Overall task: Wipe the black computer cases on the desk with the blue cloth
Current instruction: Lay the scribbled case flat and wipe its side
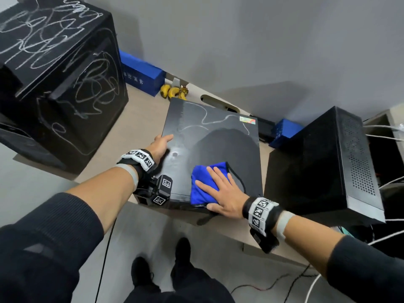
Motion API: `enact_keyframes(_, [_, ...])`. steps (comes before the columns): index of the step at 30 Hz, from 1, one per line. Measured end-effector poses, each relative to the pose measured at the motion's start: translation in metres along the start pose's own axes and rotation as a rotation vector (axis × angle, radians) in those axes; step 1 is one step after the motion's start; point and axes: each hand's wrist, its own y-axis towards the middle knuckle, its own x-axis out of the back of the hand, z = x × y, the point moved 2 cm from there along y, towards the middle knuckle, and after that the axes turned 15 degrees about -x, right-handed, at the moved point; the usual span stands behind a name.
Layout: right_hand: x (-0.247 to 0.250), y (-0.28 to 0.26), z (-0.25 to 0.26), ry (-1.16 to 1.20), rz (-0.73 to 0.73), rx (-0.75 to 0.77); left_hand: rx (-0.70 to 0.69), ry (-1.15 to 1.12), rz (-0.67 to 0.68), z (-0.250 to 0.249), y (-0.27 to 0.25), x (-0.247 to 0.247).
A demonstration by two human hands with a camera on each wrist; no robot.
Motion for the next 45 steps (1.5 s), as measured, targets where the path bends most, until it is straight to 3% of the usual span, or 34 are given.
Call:
enact_keyframes(5, [-0.017,-0.046,-0.041,-0.015,0.027,-0.147,-0.012,-0.092,0.110,-0.035,-0.047,-0.003])
enact_keyframes(9, [-0.014,-0.026,0.011,0.007,-0.019,-0.128,0.019,-0.247,0.180,-0.034,-0.048,0.000])
enact_keyframes(14, [0.003,0.024,0.085,0.034,-0.060,-0.017,0.086,-0.210,0.231,-0.035,-0.056,-0.002])
enact_keyframes(17, [0.008,0.021,0.067,0.030,-0.035,0.032,0.108,-0.119,0.227,-0.037,-0.054,-0.001])
enact_keyframes(20, [0.012,0.005,0.018,0.016,0.015,0.039,0.131,-0.109,0.219,-0.043,-0.051,0.003])
enact_keyframes(22, [0.018,0.007,-0.022,0.007,0.041,-0.009,0.126,-0.115,0.185,-0.038,-0.033,0.007])
enact_keyframes(24, [0.028,0.021,-0.052,-0.037,0.058,-0.083,0.076,-0.117,0.139,-0.003,0.024,0.017])
enact_keyframes(26, [0.040,0.045,-0.061,-0.060,0.086,-0.133,0.045,-0.049,0.056,0.065,0.119,0.026])
enact_keyframes(28, [0.050,0.065,-0.041,-0.054,0.090,-0.154,0.060,-0.068,0.030,0.084,0.145,0.020])
enact_keyframes(30, [0.055,0.087,-0.014,-0.046,0.060,-0.084,0.081,-0.082,-0.028,0.070,0.134,0.012])
enact_keyframes(33, [0.061,0.121,0.012,-0.047,0.021,0.075,0.131,-0.101,-0.057,-0.010,0.056,-0.004])
enact_keyframes(36, [0.081,0.162,0.008,-0.066,-0.009,0.175,0.046,-0.025,-0.135,-0.063,0.000,-0.010])
enact_keyframes(41, [0.131,0.252,-0.019,0.005,-0.052,-0.042,-0.007,0.102,-0.140,-0.048,0.002,-0.012])
enact_keyframes(45, [0.142,0.274,-0.011,0.025,-0.038,-0.161,-0.030,0.051,-0.149,-0.051,0.000,-0.010])
